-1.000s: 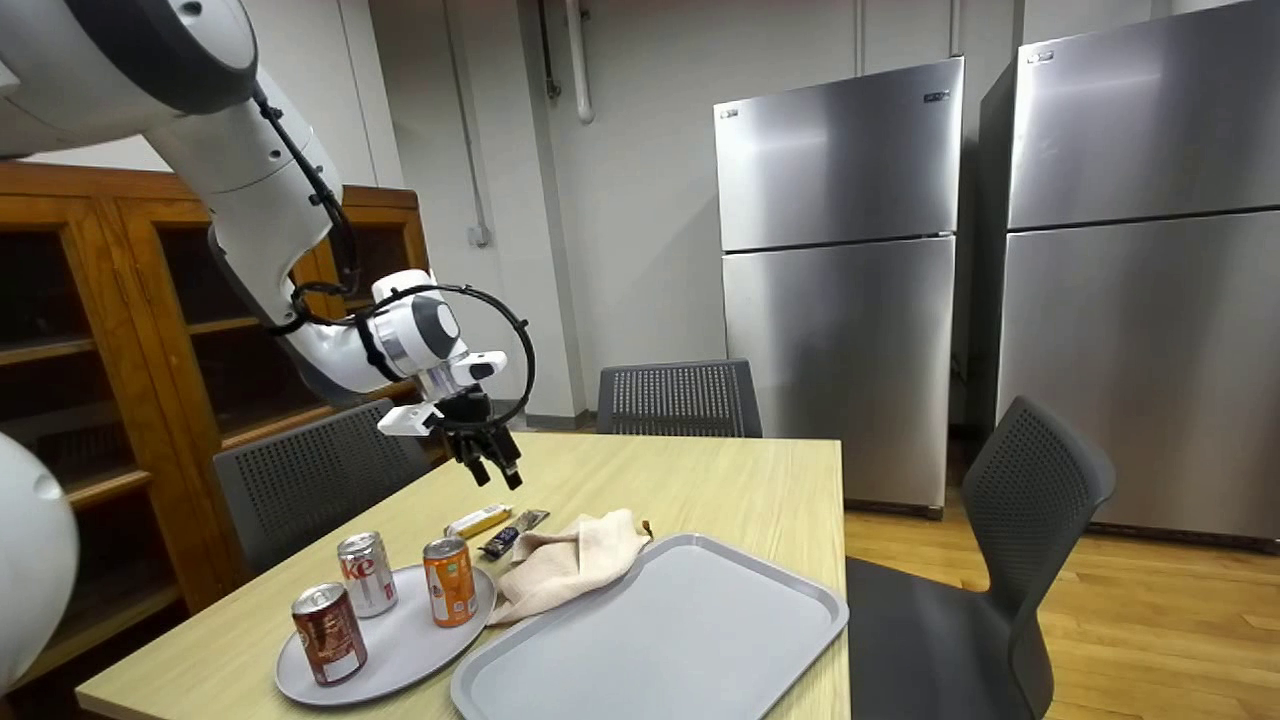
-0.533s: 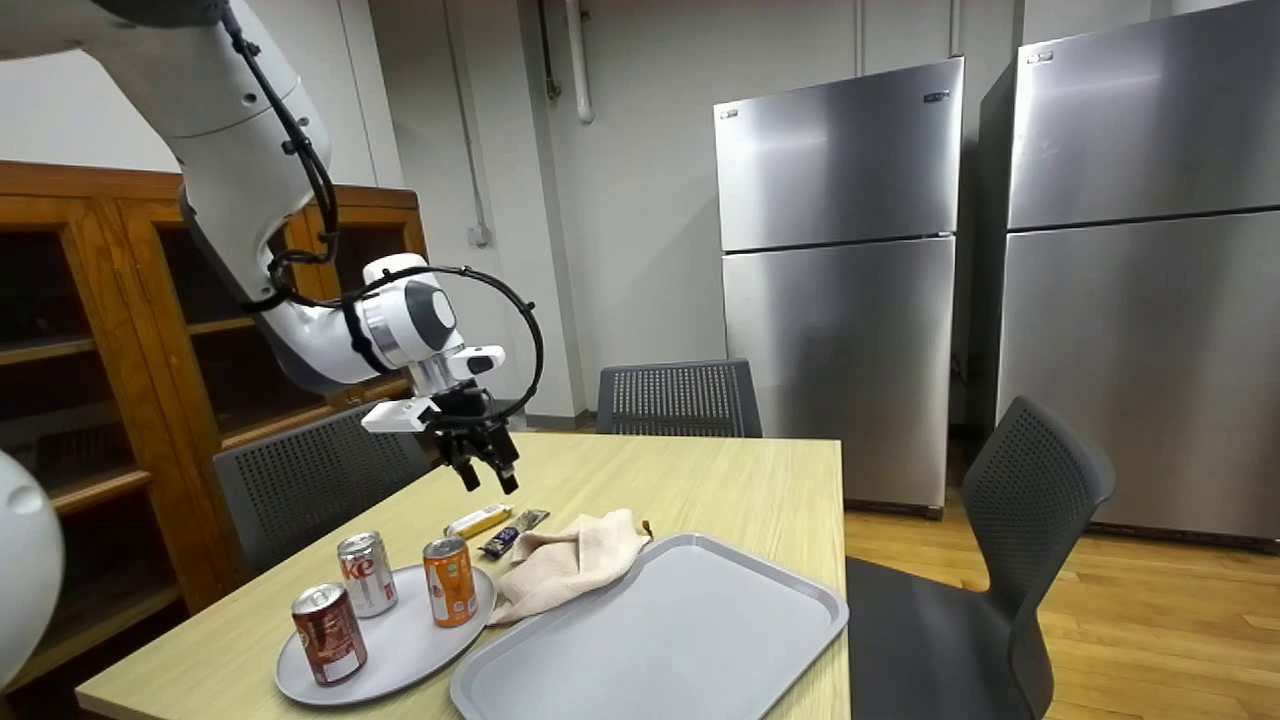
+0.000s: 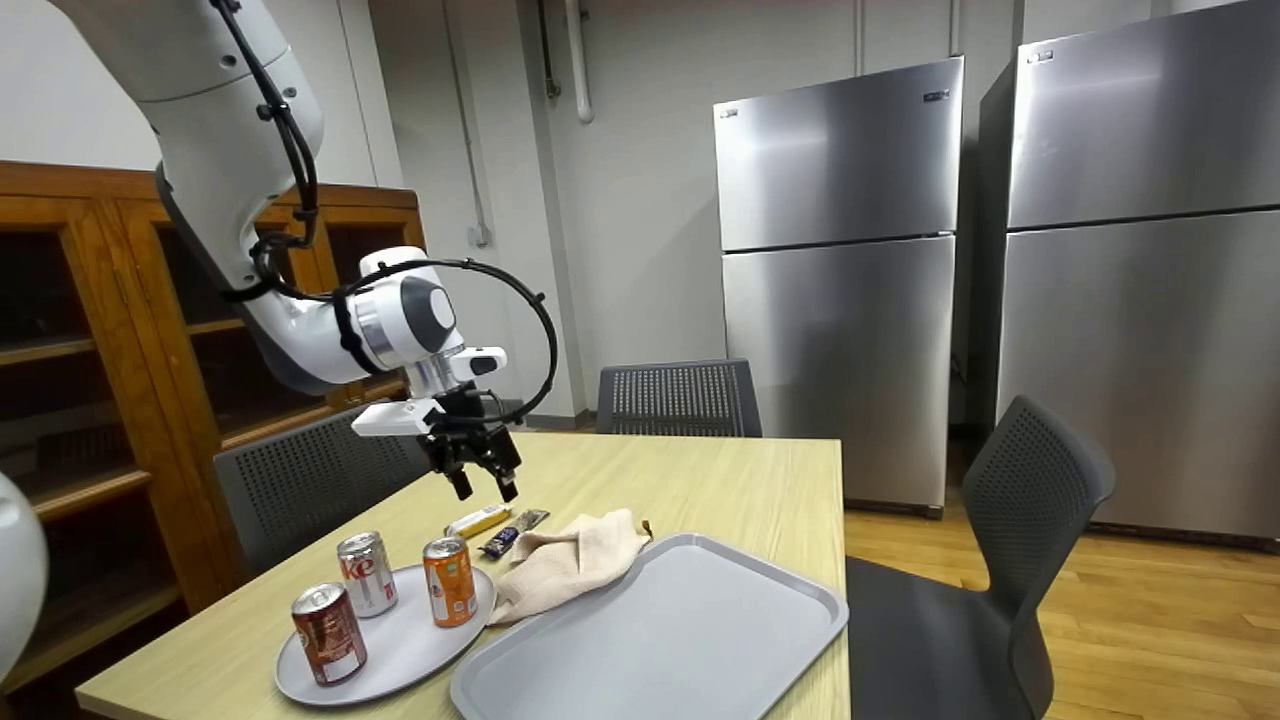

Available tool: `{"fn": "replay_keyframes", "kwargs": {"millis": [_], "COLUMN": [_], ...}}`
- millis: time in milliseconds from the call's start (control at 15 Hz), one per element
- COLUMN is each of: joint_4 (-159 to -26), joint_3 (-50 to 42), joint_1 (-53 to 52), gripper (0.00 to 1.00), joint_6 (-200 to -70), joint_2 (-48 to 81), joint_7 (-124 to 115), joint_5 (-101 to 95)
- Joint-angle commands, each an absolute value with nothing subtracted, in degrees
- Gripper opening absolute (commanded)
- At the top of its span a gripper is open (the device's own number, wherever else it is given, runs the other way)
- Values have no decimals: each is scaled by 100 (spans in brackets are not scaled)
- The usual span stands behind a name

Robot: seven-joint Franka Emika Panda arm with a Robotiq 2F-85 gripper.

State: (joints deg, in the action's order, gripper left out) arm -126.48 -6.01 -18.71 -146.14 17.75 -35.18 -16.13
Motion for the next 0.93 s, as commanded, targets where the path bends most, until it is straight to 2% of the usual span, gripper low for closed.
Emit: {"fn": "replay_keyframes", "kwargs": {"millis": [0,867], "joint_4": [-12631,-12576], "joint_3": [-455,-239], "joint_1": [-1730,-1774], "gripper": [100,100], "joint_6": [-14595,-14635], "joint_2": [1792,1843], "joint_7": [-3561,-3472], "joint_5": [-1680,-1545]}}
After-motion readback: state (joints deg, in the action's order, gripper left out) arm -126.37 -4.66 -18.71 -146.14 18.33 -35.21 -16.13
